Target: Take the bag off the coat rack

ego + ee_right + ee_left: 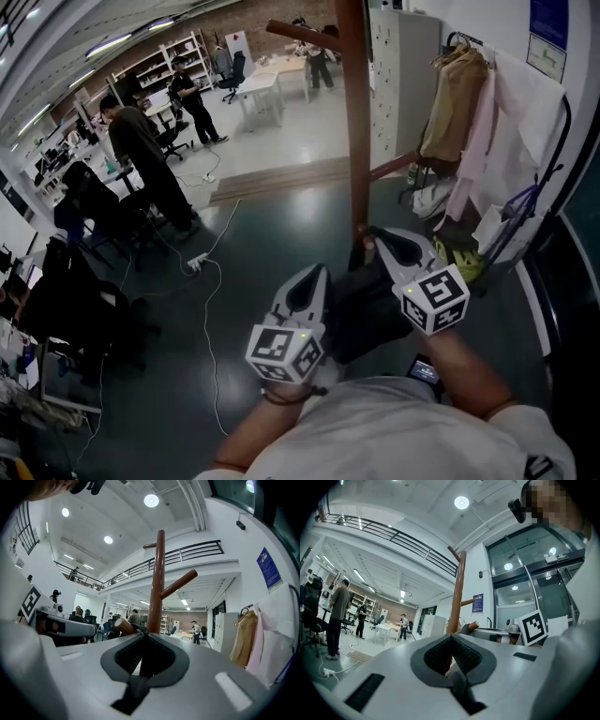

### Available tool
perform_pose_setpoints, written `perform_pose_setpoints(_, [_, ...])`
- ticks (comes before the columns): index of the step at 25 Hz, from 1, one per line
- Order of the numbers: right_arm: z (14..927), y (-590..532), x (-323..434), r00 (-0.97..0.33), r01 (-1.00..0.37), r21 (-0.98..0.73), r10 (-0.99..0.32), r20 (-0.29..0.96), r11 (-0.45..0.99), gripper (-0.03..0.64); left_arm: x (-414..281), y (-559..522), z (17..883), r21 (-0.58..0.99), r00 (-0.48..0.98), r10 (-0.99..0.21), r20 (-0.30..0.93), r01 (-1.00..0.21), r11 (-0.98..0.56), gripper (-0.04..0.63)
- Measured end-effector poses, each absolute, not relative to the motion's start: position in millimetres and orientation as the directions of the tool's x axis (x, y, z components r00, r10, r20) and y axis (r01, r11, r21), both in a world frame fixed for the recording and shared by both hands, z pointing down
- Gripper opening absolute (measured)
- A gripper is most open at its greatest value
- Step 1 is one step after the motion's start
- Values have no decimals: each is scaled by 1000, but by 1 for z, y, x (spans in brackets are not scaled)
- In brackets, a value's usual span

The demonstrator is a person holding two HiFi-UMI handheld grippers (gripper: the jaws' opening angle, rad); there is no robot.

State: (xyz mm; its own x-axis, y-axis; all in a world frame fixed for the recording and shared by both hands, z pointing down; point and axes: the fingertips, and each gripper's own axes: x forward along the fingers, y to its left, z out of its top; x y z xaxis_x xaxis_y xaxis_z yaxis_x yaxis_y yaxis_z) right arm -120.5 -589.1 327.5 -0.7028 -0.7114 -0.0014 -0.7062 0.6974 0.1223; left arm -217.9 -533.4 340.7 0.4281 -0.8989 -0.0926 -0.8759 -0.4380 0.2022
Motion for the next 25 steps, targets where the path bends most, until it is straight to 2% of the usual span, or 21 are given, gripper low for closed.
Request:
perform_pose_setpoints(11, [312, -547, -122, -669, -740, 124, -742, -37, 661, 25, -229, -495, 331, 192, 458, -882, -109, -861, -471, 6])
perform_pose_setpoints(25, [330, -509, -111, -622, -783, 29, -781, -49, 622, 25, -238, -464, 350, 211, 490, -869, -70, -844, -493, 6])
